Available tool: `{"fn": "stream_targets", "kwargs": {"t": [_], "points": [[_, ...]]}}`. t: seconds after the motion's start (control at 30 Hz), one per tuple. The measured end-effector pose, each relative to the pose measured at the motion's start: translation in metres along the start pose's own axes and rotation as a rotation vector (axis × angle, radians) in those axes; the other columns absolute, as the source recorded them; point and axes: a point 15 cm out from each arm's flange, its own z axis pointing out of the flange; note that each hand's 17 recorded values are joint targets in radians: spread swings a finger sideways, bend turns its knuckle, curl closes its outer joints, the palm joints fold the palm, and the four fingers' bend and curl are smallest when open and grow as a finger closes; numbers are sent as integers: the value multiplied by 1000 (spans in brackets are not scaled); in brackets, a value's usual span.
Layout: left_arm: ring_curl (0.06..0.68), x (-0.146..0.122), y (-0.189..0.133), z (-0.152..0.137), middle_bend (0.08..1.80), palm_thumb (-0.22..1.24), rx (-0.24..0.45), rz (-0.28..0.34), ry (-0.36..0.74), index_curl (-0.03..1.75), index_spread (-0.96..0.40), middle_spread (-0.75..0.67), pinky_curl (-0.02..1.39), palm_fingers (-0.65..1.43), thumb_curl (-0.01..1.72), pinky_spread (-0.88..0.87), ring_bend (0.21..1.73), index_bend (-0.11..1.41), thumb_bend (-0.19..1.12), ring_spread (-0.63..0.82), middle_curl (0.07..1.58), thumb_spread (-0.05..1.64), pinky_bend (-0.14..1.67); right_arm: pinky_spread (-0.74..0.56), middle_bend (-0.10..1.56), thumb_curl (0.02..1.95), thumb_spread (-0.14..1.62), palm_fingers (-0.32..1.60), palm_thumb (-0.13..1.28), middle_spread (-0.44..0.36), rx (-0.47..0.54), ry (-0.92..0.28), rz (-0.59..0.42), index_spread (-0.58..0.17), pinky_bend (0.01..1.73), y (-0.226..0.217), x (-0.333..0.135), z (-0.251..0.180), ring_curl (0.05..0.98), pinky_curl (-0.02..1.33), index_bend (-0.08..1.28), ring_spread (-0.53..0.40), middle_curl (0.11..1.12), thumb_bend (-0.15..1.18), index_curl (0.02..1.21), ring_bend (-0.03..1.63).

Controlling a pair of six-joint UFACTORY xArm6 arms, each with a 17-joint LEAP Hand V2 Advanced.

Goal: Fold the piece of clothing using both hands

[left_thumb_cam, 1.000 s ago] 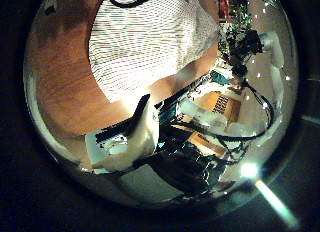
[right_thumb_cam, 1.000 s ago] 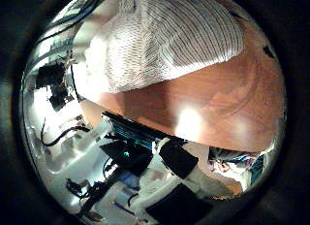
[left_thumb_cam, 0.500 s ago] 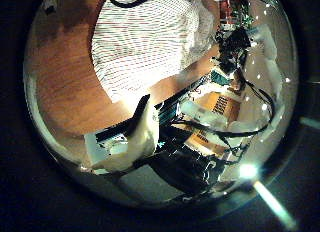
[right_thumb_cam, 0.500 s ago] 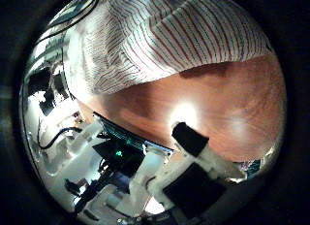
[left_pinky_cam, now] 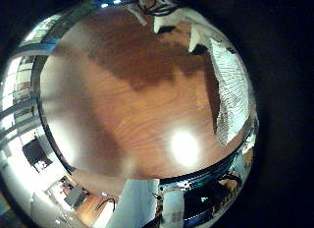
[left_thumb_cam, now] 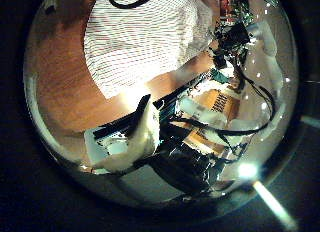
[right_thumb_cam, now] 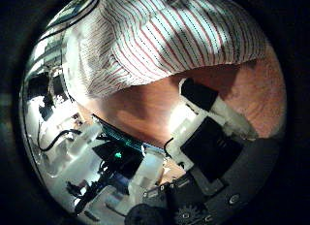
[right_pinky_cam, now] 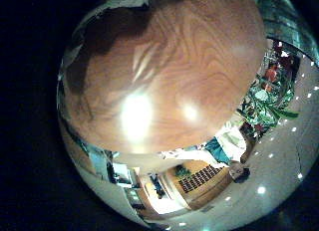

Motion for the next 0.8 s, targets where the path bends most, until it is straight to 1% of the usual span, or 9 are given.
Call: {"fn": "stream_targets", "kwargs": {"t": [0.07, 0.1, 0.13, 0.17, 0.2, 0.27, 0.53, 0.67, 0.8], "points": [[228, 1, 0, -1, 176, 270, 2, 0, 1, 424, -77, 149, 341, 196, 302, 373, 609, 184, -15, 272, 309, 1258, 296, -116, 404, 437, 1020, 739, 781, -169, -12, 18, 6, -403, 691, 1, 5, 3, 325, 340, 197, -279, 418, -17, 341, 879], [228, 1, 0, -1, 176, 265, 4, 0, 2, 423, -77, 149, 342, 196, 300, 373, 610, 185, -16, 271, 310, 1261, 297, -171, 448, 440, 1017, 850, 791, -187, -15, 27, 9, -415, 703, 1, 7, 3, 328, 336, 219, -296, 434, -15, 350, 892], [228, 1, 0, -1, 177, 264, 4, 0, 3, 423, -76, 150, 342, 195, 300, 373, 610, 185, -16, 271, 310, 1262, 297, -266, 515, 445, 1014, 1079, 812, -211, -17, 32, 13, -429, 749, -1, 8, 3, 331, 329, 245, -304, 459, -9, 356, 913], [228, 1, 0, -2, 177, 263, 5, 0, 3, 423, -76, 150, 342, 195, 300, 372, 611, 186, -15, 271, 310, 1263, 297, -332, 530, 448, 1013, 1139, 822, -222, -15, 38, 16, -436, 800, -2, 9, 2, 346, 345, 246, -309, 472, -10, 369, 930], [228, 1, 0, -2, 176, 262, 6, 0, 3, 422, -75, 151, 342, 196, 299, 372, 611, 186, -15, 270, 310, 1264, 299, -378, 594, 454, 1008, 1261, 840, -230, -15, 40, 19, -444, 831, -3, 10, 2, 372, 366, 306, -304, 507, -8, 412, 958], [228, 1, 1, -3, 176, 261, 8, 1, 1, 421, -75, 151, 343, 196, 299, 367, 611, 188, -15, 267, 310, 1265, 300, -402, 708, 461, 1007, 1370, 864, -239, -8, 42, 23, -453, 891, -5, 10, 2, 412, 406, 439, -288, 562, -9, 485, 1013], [221, 6, 6, 4, 181, 258, -33, 15, 0, 439, -94, 117, 336, 256, 297, 341, 598, 216, -15, 242, 315, 1263, 278, -305, 1065, 511, 1062, 1237, 982, -222, 193, 95, 39, -414, 1223, -33, 27, -33, 550, 578, 871, -251, 747, 13, 734, 1254], [218, 9, 9, 9, 180, 247, -59, 27, -5, 447, -105, 102, 335, 268, 294, 321, 592, 219, -17, 228, 318, 1266, 265, -262, 1160, 542, 1104, 1149, 1018, -209, 219, 92, 74, -378, 1307, -19, 43, -44, 603, 644, 985, -244, 800, 17, 812, 1329], [216, 11, 10, 14, 177, 243, -71, 31, -5, 453, -109, 96, 334, 271, 294, 313, 590, 217, -15, 222, 317, 1267, 259, -236, 1213, 568, 1127, 1092, 1029, -198, 238, 101, 74, -350, 1341, -14, 44, -56, 642, 692, 1037, -238, 832, 5, 858, 1372]]}}
